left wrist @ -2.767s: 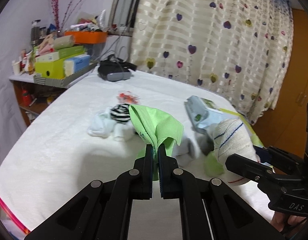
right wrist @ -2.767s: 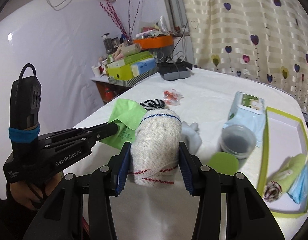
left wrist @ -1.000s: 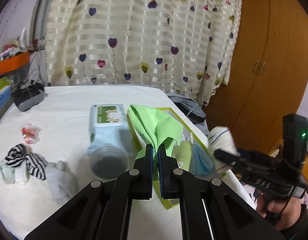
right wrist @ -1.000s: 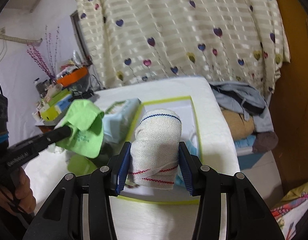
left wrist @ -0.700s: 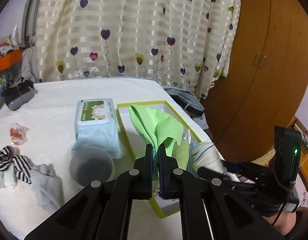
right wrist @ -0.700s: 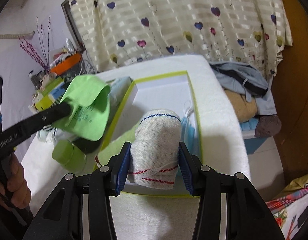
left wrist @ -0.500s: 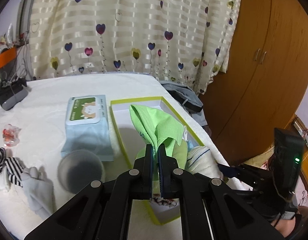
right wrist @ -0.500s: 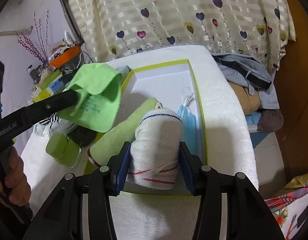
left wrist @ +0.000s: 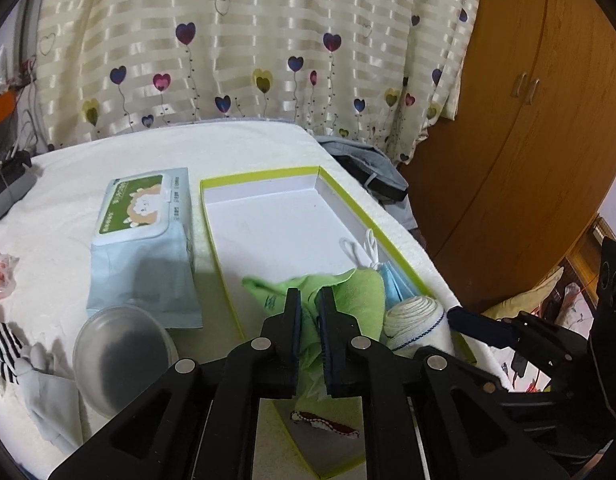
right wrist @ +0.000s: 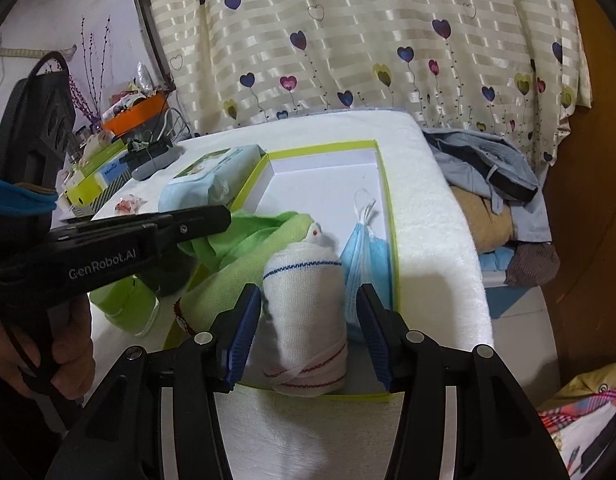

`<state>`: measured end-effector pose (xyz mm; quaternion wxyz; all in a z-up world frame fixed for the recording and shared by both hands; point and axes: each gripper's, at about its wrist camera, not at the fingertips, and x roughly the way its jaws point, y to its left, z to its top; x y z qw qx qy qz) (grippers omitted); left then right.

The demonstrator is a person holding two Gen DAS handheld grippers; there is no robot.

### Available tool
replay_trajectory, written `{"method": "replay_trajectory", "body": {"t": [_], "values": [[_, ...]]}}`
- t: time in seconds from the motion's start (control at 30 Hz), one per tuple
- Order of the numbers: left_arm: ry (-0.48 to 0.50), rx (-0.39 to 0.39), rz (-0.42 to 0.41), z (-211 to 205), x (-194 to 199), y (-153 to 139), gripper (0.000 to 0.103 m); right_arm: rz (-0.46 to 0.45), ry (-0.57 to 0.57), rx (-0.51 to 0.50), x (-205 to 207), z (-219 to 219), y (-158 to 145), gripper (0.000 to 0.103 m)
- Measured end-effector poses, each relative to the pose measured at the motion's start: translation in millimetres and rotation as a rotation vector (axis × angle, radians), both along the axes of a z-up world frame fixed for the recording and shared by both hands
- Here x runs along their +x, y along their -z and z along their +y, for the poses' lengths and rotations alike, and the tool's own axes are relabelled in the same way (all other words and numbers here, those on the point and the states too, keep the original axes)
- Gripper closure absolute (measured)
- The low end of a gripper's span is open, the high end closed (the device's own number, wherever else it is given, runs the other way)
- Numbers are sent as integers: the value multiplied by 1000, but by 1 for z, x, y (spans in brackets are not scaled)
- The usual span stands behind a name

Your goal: Organize soft objects

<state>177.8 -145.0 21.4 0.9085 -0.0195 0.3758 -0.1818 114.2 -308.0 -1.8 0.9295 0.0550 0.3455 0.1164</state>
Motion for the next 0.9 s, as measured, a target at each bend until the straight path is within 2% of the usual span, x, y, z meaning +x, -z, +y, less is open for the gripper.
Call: {"method": "replay_trajectory", "body": {"t": [0.13,0.2,0.23,0.27,0.3,0.53,0.8,0.83,0.9], "values": [[-15,-14,-25,9,-8,-9,94,-66,15,47,-12,-8,-12,52],[-21,-18,-33,13,-14,-13,94,-69,26,32,-14,-7,-14,54],[-21,-24,-39,15,-18,-16,94,-63,20,21,-13,-5,-13,59],[-18,-28,-46,16,-21,-18,94,-46,8,10,-11,-2,-10,82],[-17,-30,-53,17,-24,-20,93,-28,7,-1,-9,1,-6,92],[-39,-44,-70,35,-42,-27,93,-1,-11,-8,-2,6,-2,92],[-79,-55,-81,64,-68,-26,93,-17,-37,-20,-16,18,-13,91],[-87,-54,-86,68,-73,-26,92,-29,-38,-30,-19,21,-15,89],[-105,-60,-87,78,-82,-26,88,-69,-46,-39,-28,27,-20,74]]}}
